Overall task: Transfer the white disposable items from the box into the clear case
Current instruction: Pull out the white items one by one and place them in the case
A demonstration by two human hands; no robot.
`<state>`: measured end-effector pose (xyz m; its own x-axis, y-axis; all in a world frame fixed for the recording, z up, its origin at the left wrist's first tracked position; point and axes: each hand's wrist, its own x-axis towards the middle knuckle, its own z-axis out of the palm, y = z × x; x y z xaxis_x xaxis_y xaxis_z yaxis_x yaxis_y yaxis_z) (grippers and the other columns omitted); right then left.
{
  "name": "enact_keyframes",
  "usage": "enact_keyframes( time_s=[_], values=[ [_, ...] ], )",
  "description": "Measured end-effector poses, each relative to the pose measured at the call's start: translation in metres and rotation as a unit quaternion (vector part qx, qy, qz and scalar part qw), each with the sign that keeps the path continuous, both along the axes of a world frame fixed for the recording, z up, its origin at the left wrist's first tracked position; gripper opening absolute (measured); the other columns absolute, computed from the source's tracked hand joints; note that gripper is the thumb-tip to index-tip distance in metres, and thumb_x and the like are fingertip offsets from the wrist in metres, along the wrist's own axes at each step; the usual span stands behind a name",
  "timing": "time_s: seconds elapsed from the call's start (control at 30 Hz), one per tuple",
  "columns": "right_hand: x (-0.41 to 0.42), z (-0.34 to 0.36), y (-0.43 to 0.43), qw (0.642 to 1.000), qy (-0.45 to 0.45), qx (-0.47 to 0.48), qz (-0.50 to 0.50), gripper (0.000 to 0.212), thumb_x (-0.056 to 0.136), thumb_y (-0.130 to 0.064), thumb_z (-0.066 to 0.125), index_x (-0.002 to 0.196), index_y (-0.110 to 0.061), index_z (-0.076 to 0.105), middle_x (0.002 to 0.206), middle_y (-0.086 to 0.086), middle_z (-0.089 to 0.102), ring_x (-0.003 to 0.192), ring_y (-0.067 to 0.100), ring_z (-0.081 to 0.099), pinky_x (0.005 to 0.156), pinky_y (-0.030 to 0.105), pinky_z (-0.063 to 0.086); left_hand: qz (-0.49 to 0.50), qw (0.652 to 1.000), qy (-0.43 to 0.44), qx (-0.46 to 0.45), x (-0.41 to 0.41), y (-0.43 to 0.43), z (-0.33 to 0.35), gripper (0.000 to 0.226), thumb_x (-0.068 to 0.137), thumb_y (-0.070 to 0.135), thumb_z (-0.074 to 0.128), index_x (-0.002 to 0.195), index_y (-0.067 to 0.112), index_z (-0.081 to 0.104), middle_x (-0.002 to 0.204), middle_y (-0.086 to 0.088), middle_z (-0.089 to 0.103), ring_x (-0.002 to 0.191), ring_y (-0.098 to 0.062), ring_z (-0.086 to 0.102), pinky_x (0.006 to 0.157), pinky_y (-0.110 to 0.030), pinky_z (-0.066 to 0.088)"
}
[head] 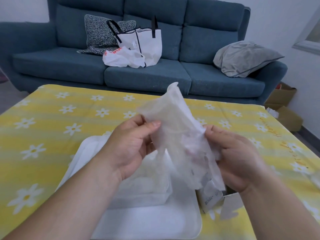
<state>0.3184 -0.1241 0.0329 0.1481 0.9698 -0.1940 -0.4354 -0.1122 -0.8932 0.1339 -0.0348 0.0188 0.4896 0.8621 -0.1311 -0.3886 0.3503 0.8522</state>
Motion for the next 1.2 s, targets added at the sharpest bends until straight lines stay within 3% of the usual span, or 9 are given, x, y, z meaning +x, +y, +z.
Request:
enact_keyframes(
  time_s=[0.07,0.23,0.43,0.53,0.63,0.77,0.87,1.0,1.2],
  values=[
    [0.002,-0.004,0.000,0.996,-0.068,-0.034,0.047,0.016,0.075,0.003,0.067,0.090,-0.001,0.065,0.088,0.026,0.065,0.067,0.029,0.062,0.056,0.032,0.057,0.004,0.999,0.017,0.040,-0.006,0.001,0.006,0.034,0.082,0.010,0.064,0.115,0.004,0.066,0.103,-0.013,0.075,0.083,-0.024,0.070,0.068,-0.033,0.057],
    [0.001,-0.009,0.002,0.984,-0.117,-0.004,0.138,0.056,0.067,-0.007,0.075,0.122,-0.002,0.067,0.117,0.021,0.069,0.114,0.036,0.062,0.108,0.051,0.042,-0.048,0.991,0.044,0.118,-0.013,-0.001,0.010,0.039,0.078,0.008,0.075,0.113,-0.002,0.063,0.098,-0.023,0.071,0.083,-0.028,0.067,0.069,-0.035,0.056],
    [-0.019,-0.004,0.012,0.996,-0.050,0.065,0.039,0.037,0.089,-0.013,0.061,0.121,0.004,0.066,0.122,0.028,0.066,0.121,0.046,0.058,0.104,0.052,0.045,-0.008,0.929,0.219,0.297,-0.012,0.000,0.000,0.020,0.083,0.023,0.069,0.095,0.009,0.064,0.104,-0.024,0.066,0.091,-0.040,0.066,0.087,-0.058,0.053],
    [-0.024,0.001,0.012,0.996,-0.035,0.077,0.013,0.034,0.088,-0.012,0.053,0.112,0.001,0.072,0.116,0.028,0.069,0.112,0.042,0.064,0.102,0.050,0.047,-0.015,0.946,0.190,0.263,-0.015,0.002,-0.004,0.030,0.074,0.028,0.075,0.100,0.014,0.067,0.103,-0.029,0.063,0.086,-0.039,0.064,0.086,-0.054,0.054],
    [-0.024,0.006,0.008,0.996,-0.006,0.085,0.023,0.034,0.086,-0.016,0.052,0.105,-0.005,0.078,0.106,0.023,0.073,0.100,0.034,0.069,0.090,0.041,0.056,-0.095,0.974,0.123,0.163,-0.022,0.007,-0.005,0.077,0.051,0.050,0.093,0.111,0.011,0.067,0.093,-0.022,0.063,0.081,-0.025,0.063,0.070,-0.033,0.050],
    [-0.022,0.003,0.002,0.986,-0.009,0.089,0.142,0.046,0.087,-0.023,0.065,0.127,-0.001,0.065,0.125,0.026,0.065,0.123,0.041,0.058,0.108,0.049,0.042,-0.232,0.965,0.095,0.081,-0.026,0.002,-0.008,0.107,0.043,0.066,0.089,0.128,0.008,0.063,0.129,-0.023,0.064,0.113,-0.037,0.062,0.075,-0.032,0.054],
    [-0.020,0.000,0.001,0.985,-0.052,0.070,0.146,0.044,0.091,-0.022,0.055,0.128,0.000,0.064,0.130,0.029,0.062,0.126,0.047,0.054,0.111,0.055,0.038,-0.276,0.957,0.065,0.055,-0.021,-0.007,-0.009,0.075,0.067,0.041,0.089,0.129,0.007,0.063,0.132,-0.018,0.063,0.123,-0.036,0.058,0.097,-0.043,0.051],
    [-0.006,0.008,0.002,0.990,-0.133,0.040,-0.025,0.031,0.091,-0.024,0.057,0.108,-0.005,0.074,0.085,0.021,0.069,0.068,0.031,0.065,0.069,0.041,0.056,-0.202,0.972,0.116,0.019,-0.016,-0.006,-0.004,0.032,0.080,0.023,0.070,0.104,0.004,0.076,0.105,-0.016,0.076,0.088,-0.026,0.075,0.076,-0.035,0.061],
    [0.032,0.004,-0.010,0.829,-0.502,-0.140,-0.202,0.022,0.091,-0.027,0.064,0.071,-0.022,0.073,0.068,0.009,0.071,0.059,0.026,0.063,0.073,0.052,0.058,-0.044,0.997,0.046,0.034,-0.015,0.007,0.000,0.035,0.075,0.025,0.065,0.099,0.003,0.079,0.107,-0.015,0.076,0.095,-0.024,0.073,0.084,-0.035,0.059]
  ],
)
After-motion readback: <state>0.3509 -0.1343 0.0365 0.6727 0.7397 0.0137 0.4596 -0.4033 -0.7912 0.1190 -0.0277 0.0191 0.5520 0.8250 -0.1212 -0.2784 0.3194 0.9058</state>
